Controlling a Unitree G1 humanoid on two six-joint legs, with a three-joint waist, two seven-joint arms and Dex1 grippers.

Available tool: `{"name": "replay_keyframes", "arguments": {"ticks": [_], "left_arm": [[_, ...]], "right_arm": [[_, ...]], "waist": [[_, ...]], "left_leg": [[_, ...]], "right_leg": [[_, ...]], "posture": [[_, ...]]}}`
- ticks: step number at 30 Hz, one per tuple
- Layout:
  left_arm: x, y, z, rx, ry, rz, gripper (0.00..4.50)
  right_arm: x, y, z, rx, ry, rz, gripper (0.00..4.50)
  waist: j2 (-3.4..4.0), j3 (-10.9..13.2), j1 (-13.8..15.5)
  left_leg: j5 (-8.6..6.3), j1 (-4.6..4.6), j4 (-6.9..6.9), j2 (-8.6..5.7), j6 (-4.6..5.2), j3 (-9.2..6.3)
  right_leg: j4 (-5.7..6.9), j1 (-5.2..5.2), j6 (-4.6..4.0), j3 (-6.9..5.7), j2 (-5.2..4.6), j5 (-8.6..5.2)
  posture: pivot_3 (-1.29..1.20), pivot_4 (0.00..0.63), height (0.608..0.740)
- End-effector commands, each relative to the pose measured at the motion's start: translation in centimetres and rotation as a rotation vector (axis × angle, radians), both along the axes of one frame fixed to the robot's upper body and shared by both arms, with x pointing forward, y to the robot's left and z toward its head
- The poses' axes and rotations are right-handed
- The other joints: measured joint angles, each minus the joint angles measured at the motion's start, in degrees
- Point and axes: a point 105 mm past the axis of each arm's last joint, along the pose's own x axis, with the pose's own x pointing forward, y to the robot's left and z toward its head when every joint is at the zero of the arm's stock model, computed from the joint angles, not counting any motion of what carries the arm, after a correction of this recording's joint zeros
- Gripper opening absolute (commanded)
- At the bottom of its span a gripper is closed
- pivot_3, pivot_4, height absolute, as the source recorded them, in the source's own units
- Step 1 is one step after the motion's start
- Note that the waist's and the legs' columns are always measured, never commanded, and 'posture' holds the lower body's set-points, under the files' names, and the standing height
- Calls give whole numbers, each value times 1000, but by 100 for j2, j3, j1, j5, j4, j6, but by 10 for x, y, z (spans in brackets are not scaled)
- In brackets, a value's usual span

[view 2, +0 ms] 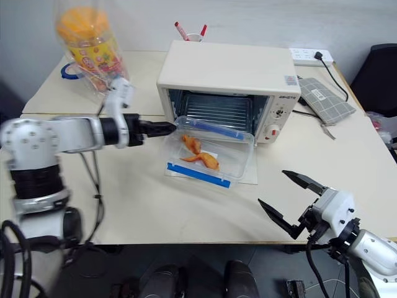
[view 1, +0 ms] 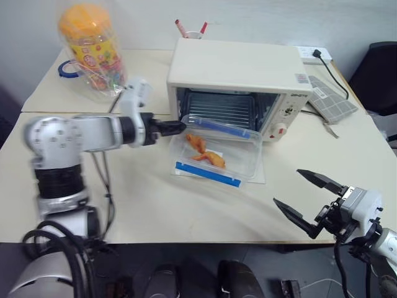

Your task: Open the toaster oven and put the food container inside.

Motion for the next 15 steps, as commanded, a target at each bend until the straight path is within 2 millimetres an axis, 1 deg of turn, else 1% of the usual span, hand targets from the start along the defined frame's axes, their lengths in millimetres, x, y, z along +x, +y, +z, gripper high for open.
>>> {"name": "replay_keyframes", "arguments": {"ticks": [1,2,3,5,6,8,9,10,11,13,14,15], "left_arm": [[-11,21,-21,133,-175,-207,2967],[-15,27,-34,206,-194,-263,2654],[-19,31,-43,254,-207,-310,2360],[-31,31,-62,316,-237,-435,1694],[-37,27,-70,322,-244,-487,1331],[-44,15,-79,290,-269,-547,686],[-47,7,-82,277,-287,-566,511],[-48,2,-84,270,-303,-578,85],[-48,-4,-85,263,-322,-585,0],[-43,-14,-86,243,-350,-566,0],[-41,-17,-87,237,-362,-556,0],[-39,-20,-86,226,-379,-548,0]], "right_arm": [[-9,27,-4,25,119,96,4101],[-9,34,-8,21,145,113,3894],[-9,39,-11,18,160,124,3608],[-5,49,-19,2,206,132,2871],[-1,53,-24,-3,225,133,2500],[8,56,-29,-27,230,118,1805],[14,56,-31,-38,231,106,1588],[20,55,-31,-45,222,95,1125],[26,55,-30,-45,207,82,835],[37,57,-27,-36,192,72,136],[41,58,-25,-40,184,74,36],[45,58,-23,-44,171,72,36]], "waist": [[6,-3,-26],[7,-4,-44],[8,-2,-36],[4,0,31],[3,0,57],[3,0,100],[3,0,111],[3,0,122],[3,0,124],[2,-1,108],[2,-1,102],[2,-1,98]], "left_leg": [[0,5,-5,1,-4,-2],[1,5,-7,3,-8,0],[1,6,-6,5,-10,1],[2,-9,6,4,-8,-4],[2,-11,10,6,-5,-8],[0,-13,10,13,3,-6],[-1,-16,10,12,10,-6],[-1,-16,10,9,16,-6],[-1,-19,12,4,24,-7],[-2,-23,14,2,34,-5],[-1,-23,15,1,37,-2],[-1,-23,15,0,38,-2]], "right_leg": [[-1,2,-6,-3,1,-3],[-2,-1,-10,-4,3,-6],[-5,-1,-13,-3,5,-8],[-16,-6,-14,-7,-1,-8],[-14,-6,-15,-6,-9,-8],[-11,-10,-14,-6,-26,-8],[-10,-12,-14,-7,-33,-8],[-10,-11,-14,-8,-38,-7],[-9,-10,-13,-9,-42,-7],[-8,-9,-3,-10,-43,-1],[-2,-8,1,-10,-42,1],[2,-8,3,-11,-41,2]], "posture": [[0,150,740],[0,150,740],[0,150,740],[0,150,740],[0,150,740],[0,150,740],[0,150,740],[0,150,740],[0,150,740],[0,150,740],[0,150,740],[0,150,740]]}}
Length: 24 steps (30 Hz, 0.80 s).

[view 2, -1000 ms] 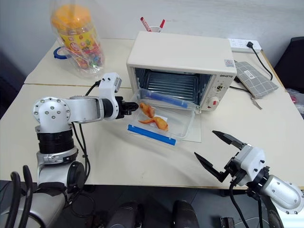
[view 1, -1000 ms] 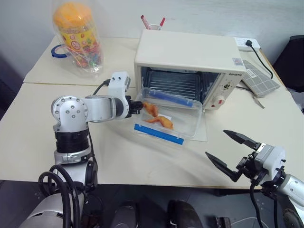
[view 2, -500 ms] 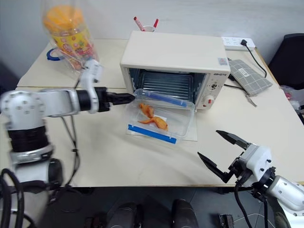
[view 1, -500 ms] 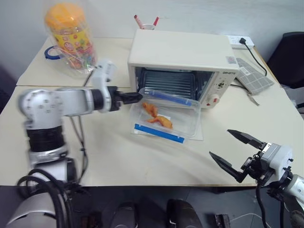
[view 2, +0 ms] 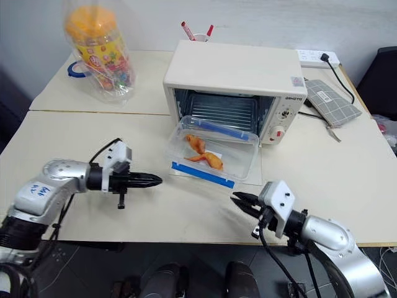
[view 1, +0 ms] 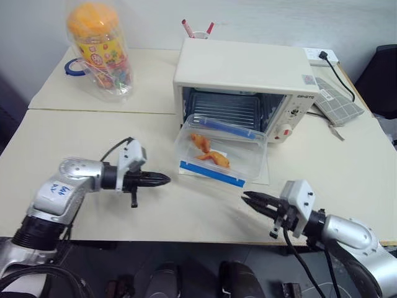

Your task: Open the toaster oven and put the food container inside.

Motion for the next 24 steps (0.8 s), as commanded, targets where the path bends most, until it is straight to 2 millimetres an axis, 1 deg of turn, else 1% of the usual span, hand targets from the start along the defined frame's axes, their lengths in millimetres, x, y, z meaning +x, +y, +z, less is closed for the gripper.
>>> {"name": "replay_keyframes", "arguments": {"ticks": [1,5,8,15,17,20,24], "left_arm": [[10,-13,11,-25,-92,21,0],[27,-30,17,-87,-145,95,0],[42,-41,26,-155,-175,175,0],[67,-60,32,-220,-224,259,0],[79,-68,36,-252,-249,298,0],[96,-72,43,-305,-271,382,0],[110,-76,53,-367,-297,439,0]], "right_arm": [[12,3,8,-3,-44,-4,36],[34,0,14,-23,-77,-43,36],[53,-5,23,-22,-120,-93,36],[82,-16,33,-50,-195,-155,36],[96,-23,40,-51,-240,-197,36],[112,-28,49,-51,-287,-225,36],[128,-35,56,-49,-325,-259,36]], "waist": [[0,0,-6],[0,0,-9],[0,0,-8],[-1,0,-6],[-1,0,-9],[-1,0,-12],[-1,0,-26]], "left_leg": [[0,0,0,0,0,-1],[2,-1,4,-1,3,-1],[2,-4,4,-2,3,-2],[4,-8,7,-5,6,-3],[4,-8,9,-7,7,-2],[6,-9,11,-10,11,-2],[7,-11,8,-11,10,-3]], "right_leg": [[1,0,0,-3,3,0],[3,1,5,-5,5,3],[2,2,7,-7,5,4],[0,3,12,-14,6,7],[-1,5,14,-14,3,8],[-1,6,18,-14,3,10],[-3,5,18,-21,6,10]], "posture": [[0,150,740],[0,150,740],[0,150,740],[0,150,740],[0,150,740],[0,150,740],[0,150,740]]}}
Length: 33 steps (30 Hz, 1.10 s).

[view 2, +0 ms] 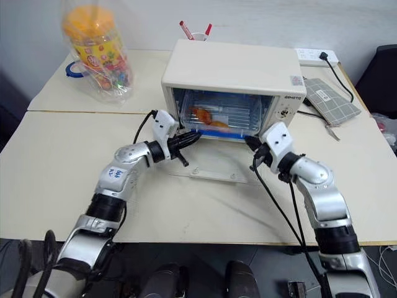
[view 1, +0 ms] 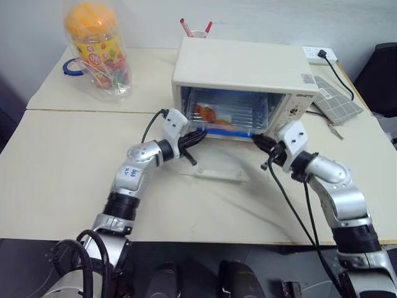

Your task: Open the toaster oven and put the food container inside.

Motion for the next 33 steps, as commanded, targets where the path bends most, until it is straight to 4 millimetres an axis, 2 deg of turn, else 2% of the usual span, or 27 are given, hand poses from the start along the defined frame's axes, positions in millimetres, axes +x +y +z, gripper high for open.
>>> {"name": "replay_keyframes", "arguments": {"ticks": [1,6,8,12,14,17,21,25,28,33], "left_arm": [[11,0,23,-61,-86,57,0],[15,-7,23,-75,-93,67,0],[9,-9,21,-58,-93,27,0],[-11,1,16,5,-106,-64,0],[-23,12,15,36,-100,-102,0],[-46,39,19,49,-83,-166,0],[-74,77,25,75,-76,-241,0],[-90,121,14,153,-13,-259,0],[-98,144,9,147,60,-252,567],[-112,159,2,172,62,-240,2130]], "right_arm": [[10,-7,14,10,-69,-32,36],[18,-3,19,29,-87,-17,36],[13,-1,18,24,-77,15,36],[-4,-13,19,21,-53,39,36],[-16,-22,19,10,-34,45,36],[-43,-39,14,15,16,54,36],[-66,-68,-21,-29,157,29,36],[-68,-82,-56,-64,249,36,36],[-59,-76,-73,-73,266,76,0],[-46,-43,-83,-17,255,215,0]], "waist": [[0,0,-7],[0,0,-15],[0,0,-24],[0,0,-40],[0,0,-39],[1,1,-36],[1,1,-40],[2,1,-112],[3,2,-160],[8,4,-174]], "left_leg": [[1,-2,0,-1,-1,1],[1,-3,-1,2,-2,-1],[2,-3,-1,2,-3,-1],[2,-4,-4,6,-3,-3],[2,-4,-3,6,-3,-3],[2,-5,-3,13,-3,-9],[1,2,-2,16,-4,-13],[1,20,-3,14,-4,-2],[1,23,-6,17,-4,-2],[1,19,-12,22,-8,0]], "right_leg": [[0,-1,0,-2,0,0],[0,0,0,-5,-1,0],[-1,-1,0,-6,-1,0],[-3,-1,0,-7,-1,0],[-3,-1,0,-7,-2,0],[-2,0,0,-7,-4,0],[-4,10,0,-7,-3,0],[0,17,-1,4,-4,0],[3,15,-4,5,-2,-2],[2,9,-5,6,-3,-2]], "posture": [[0,150,740],[0,150,740],[0,150,740],[0,150,740],[0,150,740],[0,150,740],[0,150,740],[0,150,740],[0,150,740],[0,150,740]]}}
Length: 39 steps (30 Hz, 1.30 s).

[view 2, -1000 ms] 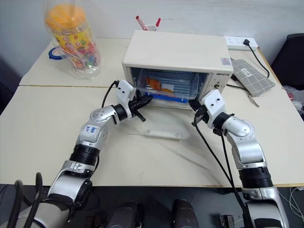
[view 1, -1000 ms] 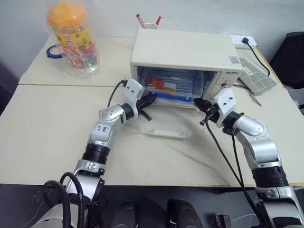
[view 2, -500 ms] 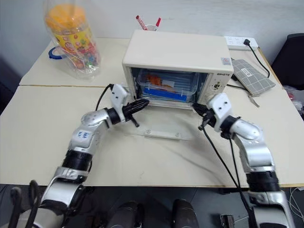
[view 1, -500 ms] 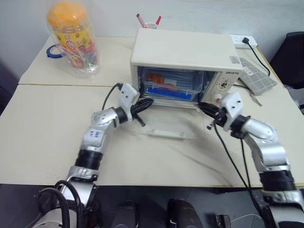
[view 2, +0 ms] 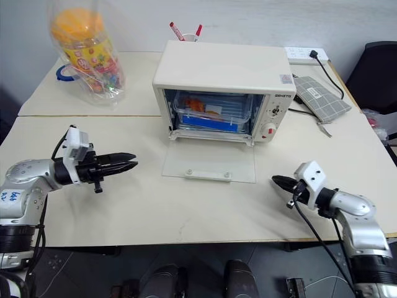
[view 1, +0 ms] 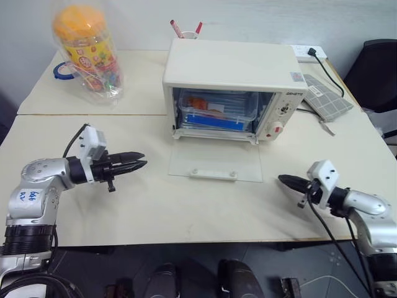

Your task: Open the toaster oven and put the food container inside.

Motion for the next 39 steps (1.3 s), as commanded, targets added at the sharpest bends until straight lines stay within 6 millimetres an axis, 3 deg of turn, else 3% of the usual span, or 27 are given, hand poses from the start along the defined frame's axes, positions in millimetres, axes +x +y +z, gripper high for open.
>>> {"name": "replay_keyframes", "arguments": {"ticks": [1,4,6,8,11,18,25,29,31,37,39], "left_arm": [[-11,6,5,14,-44,-14,2426],[-19,7,8,1,-59,-20,3368],[-33,3,5,21,-58,-73,3945],[-33,0,9,-14,-87,-52,4486],[-30,0,15,-51,-118,-6,4486],[-27,2,31,-183,-137,65,4486],[-15,-3,37,-147,-261,104,4486],[-12,-3,47,-218,-314,138,4500],[-15,1,41,-225,-297,158,4500],[-28,19,6,-76,-210,175,4500],[-34,25,-11,-28,-190,196,4500]], "right_arm": [[4,18,2,29,-31,95,0],[9,31,8,58,-60,144,0],[11,38,21,96,-107,171,0],[10,41,33,136,-145,191,0],[4,39,48,140,-177,224,0],[14,36,121,354,-331,197,0],[27,32,150,457,-341,178,0],[6,31,145,437,-308,211,841],[-8,31,137,400,-283,227,1635],[-58,36,101,227,-252,308,3546],[-76,39,74,133,-214,367,4213]], "waist": [[3,2,-2],[4,3,26],[4,3,23],[5,3,40],[6,4,38],[15,9,0],[16,10,48],[16,10,58],[16,10,51],[16,10,30],[17,10,42]], "left_leg": [[0,0,-1,0,0,1],[0,-3,1,-2,0,0],[0,-4,4,-2,1,-3],[-2,-4,4,-2,1,-4],[-1,-4,4,-2,1,-12],[-2,-1,4,1,1,-9],[-3,-3,2,-3,-1,-6],[-5,-14,4,-9,4,-12],[-6,-14,1,-9,5,-9],[-8,-4,-2,0,3,3],[-9,4,-2,0,3,3]], "right_leg": [[-2,0,0,0,0,0],[-3,0,0,-1,-4,0],[-2,1,0,-1,-6,0],[-2,1,0,0,-10,0],[-1,5,0,-4,-11,0],[3,3,0,-2,-7,0],[-1,2,0,-3,-8,0],[-4,1,1,-8,-15,1],[-6,-1,1,-9,-15,1],[-4,-3,1,-4,-2,1],[-3,3,1,-2,-3,0]], "posture": [[0,150,740],[0,150,740],[0,150,740],[0,150,740],[0,150,740],[0,150,740],[0,150,740],[0,150,740],[0,150,740],[0,150,740],[0,150,740]]}}
